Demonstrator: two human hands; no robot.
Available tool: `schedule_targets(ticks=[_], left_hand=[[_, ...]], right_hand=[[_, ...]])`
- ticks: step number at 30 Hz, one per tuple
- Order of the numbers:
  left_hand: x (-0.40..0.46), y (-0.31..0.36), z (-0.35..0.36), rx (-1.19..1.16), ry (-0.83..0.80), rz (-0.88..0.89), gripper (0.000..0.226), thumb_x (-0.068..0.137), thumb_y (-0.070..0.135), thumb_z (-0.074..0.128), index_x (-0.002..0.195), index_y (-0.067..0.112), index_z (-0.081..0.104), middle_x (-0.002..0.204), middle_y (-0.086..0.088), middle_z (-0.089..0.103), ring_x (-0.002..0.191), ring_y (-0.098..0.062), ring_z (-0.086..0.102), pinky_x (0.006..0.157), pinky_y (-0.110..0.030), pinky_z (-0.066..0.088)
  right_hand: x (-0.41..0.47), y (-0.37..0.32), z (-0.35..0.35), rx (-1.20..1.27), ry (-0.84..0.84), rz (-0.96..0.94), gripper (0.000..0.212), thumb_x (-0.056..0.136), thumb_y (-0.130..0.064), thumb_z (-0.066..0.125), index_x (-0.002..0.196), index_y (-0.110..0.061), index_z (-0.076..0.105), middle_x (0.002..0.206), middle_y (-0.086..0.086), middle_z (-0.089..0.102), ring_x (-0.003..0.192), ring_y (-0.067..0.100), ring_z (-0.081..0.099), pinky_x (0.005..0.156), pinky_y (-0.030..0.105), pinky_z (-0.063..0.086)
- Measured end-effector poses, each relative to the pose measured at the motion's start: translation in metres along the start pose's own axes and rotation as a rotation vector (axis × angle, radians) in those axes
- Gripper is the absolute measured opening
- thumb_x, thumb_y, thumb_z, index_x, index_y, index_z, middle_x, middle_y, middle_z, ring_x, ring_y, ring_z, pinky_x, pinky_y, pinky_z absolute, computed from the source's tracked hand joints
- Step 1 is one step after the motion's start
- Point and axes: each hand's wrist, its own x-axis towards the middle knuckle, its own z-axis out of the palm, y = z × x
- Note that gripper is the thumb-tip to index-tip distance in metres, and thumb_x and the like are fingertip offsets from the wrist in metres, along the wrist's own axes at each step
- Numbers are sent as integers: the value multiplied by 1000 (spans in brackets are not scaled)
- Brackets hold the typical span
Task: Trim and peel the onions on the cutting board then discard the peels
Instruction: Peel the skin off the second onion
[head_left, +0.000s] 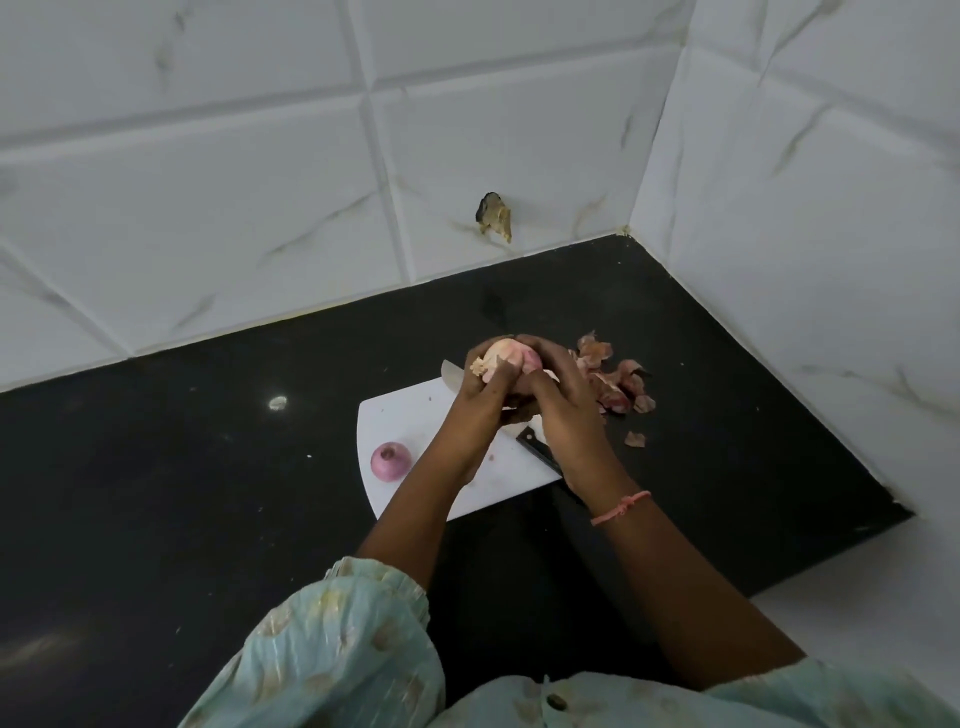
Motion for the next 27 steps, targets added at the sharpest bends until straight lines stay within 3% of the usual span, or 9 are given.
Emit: schedule_targets(ticks=[2,5,7,11,17,23,27], left_hand=[[-3,4,-5,-13,42,11,56,95,53,51,138,18,49,126,-11,66,113,-25,68,94,-44,58],[-3,7,-12,-45,125,3,43,103,42,45,134,14,56,121,-11,69,109,-22,69,93,-40,59],[-3,9,-12,-90,184,-33,44,99,43,49,129,13,60,118,-13,71,108,-24,70,96,-44,57],[-4,9,-8,-91,319,-58,35,98,39,49,111,12,67,103,-13,73,101,-28,71,92,-50,58],[-4,8,-10,-32,462,17,32,104,32,47,103,6,65,84,-5,68,81,-16,66,66,-28,51],[-1,12,-14,43,480,-8,30,107,34,40,110,14,62,100,-7,69,97,-21,68,84,-35,58],[-2,18,-15,-109,381,-19,31,108,31,40,116,8,60,106,-13,69,102,-25,69,88,-36,58]], right_hand=[[2,1,11,-91,-14,-50,27,102,-27,48,127,-25,56,124,-10,56,110,-1,57,80,12,52],[6,7,26,-210,4,-101,28,102,-34,46,126,-23,57,124,-6,57,113,7,57,90,27,55],[7,9,33,-209,45,-124,26,102,-31,47,122,-19,59,119,-4,59,111,10,57,93,32,53],[6,9,47,-214,98,-152,17,102,-21,47,112,-19,61,108,-5,59,103,5,57,88,20,48],[6,8,57,-247,90,-163,20,103,-21,46,114,-15,62,108,-1,59,97,1,57,79,5,43],[-1,11,56,-317,75,-248,26,103,-24,46,121,-12,59,112,-2,56,96,-9,52,78,1,40],[1,11,53,-352,34,-310,23,102,-23,45,120,-14,56,112,-2,51,98,-4,52,79,7,45]])
